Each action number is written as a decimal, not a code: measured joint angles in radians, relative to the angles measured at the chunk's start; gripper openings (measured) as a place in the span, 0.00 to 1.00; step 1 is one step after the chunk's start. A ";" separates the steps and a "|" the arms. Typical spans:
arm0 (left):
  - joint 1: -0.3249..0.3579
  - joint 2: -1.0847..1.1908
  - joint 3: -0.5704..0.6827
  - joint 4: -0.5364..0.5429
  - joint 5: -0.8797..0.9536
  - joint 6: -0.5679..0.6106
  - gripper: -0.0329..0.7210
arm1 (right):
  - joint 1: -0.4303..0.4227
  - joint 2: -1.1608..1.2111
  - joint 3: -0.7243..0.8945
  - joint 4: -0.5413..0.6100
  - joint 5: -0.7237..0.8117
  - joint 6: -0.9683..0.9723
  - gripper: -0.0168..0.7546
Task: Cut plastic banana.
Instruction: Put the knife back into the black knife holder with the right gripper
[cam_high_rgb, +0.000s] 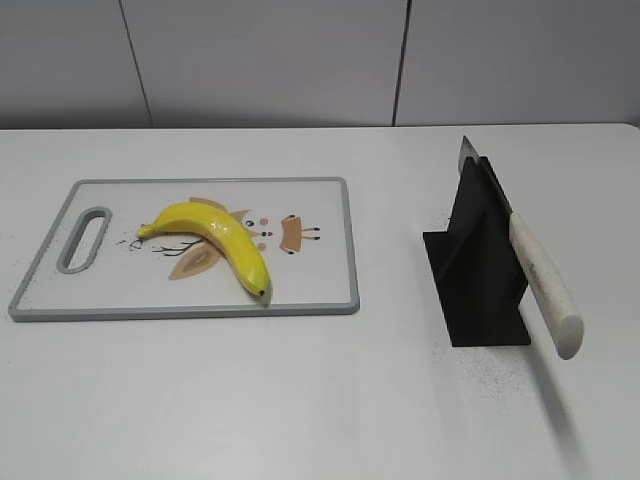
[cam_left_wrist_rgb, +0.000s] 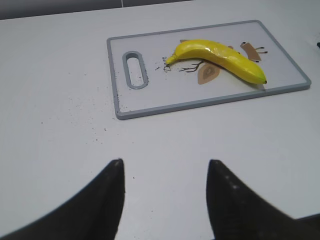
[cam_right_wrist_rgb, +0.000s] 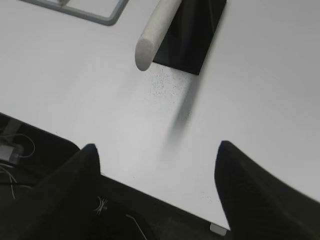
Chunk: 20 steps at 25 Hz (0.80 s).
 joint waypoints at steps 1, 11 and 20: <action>0.000 0.000 0.000 0.000 0.000 0.000 0.73 | 0.000 -0.038 0.005 0.000 -0.001 -0.001 0.72; 0.000 0.000 0.000 -0.001 0.000 0.000 0.73 | 0.000 -0.229 0.009 0.006 -0.008 -0.002 0.71; 0.000 0.000 0.000 0.000 0.000 0.000 0.73 | -0.114 -0.229 0.009 0.008 -0.009 -0.003 0.71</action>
